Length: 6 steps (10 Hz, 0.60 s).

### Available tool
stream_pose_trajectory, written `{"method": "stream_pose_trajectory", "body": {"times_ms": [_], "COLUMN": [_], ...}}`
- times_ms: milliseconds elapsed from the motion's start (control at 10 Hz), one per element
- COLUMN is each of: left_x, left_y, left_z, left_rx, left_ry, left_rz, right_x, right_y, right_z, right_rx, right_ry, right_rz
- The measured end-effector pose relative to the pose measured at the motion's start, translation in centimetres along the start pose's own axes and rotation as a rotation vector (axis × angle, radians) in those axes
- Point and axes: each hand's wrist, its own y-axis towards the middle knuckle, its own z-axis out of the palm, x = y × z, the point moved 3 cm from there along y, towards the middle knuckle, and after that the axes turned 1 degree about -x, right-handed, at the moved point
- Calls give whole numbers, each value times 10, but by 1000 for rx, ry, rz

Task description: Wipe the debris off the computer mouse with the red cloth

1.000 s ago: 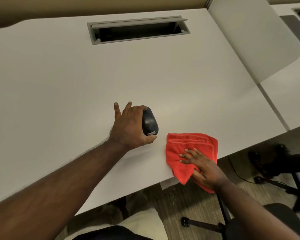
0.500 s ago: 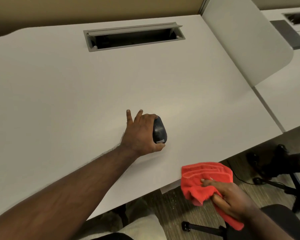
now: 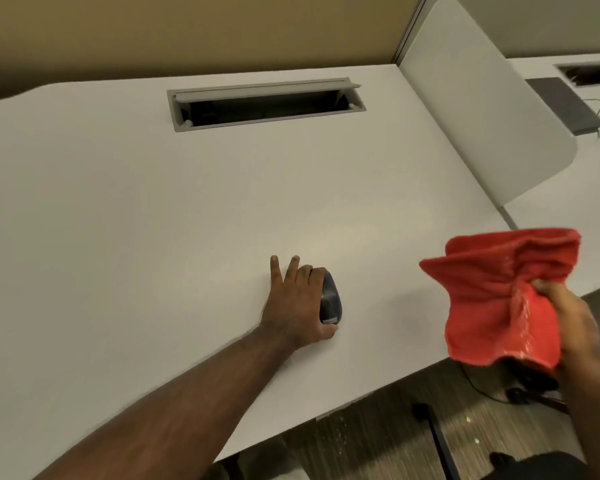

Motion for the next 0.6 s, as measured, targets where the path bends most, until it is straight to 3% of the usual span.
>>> {"method": "stream_pose_trajectory", "body": {"times_ms": [200, 400, 600], "left_x": [0, -3, 7], "left_y": [-2, -8, -4], "left_z": [8, 12, -11], "left_rx": [33, -4, -59], "left_ry": [76, -7, -152], "left_rz": [-26, -75, -115], "right_x": [74, 114, 76], "right_y": [68, 120, 125], "right_z": [82, 180, 291], "right_rx": [-95, -138, 95], "right_ry": [-81, -460, -900], "right_rz": [-204, -469, -642]}}
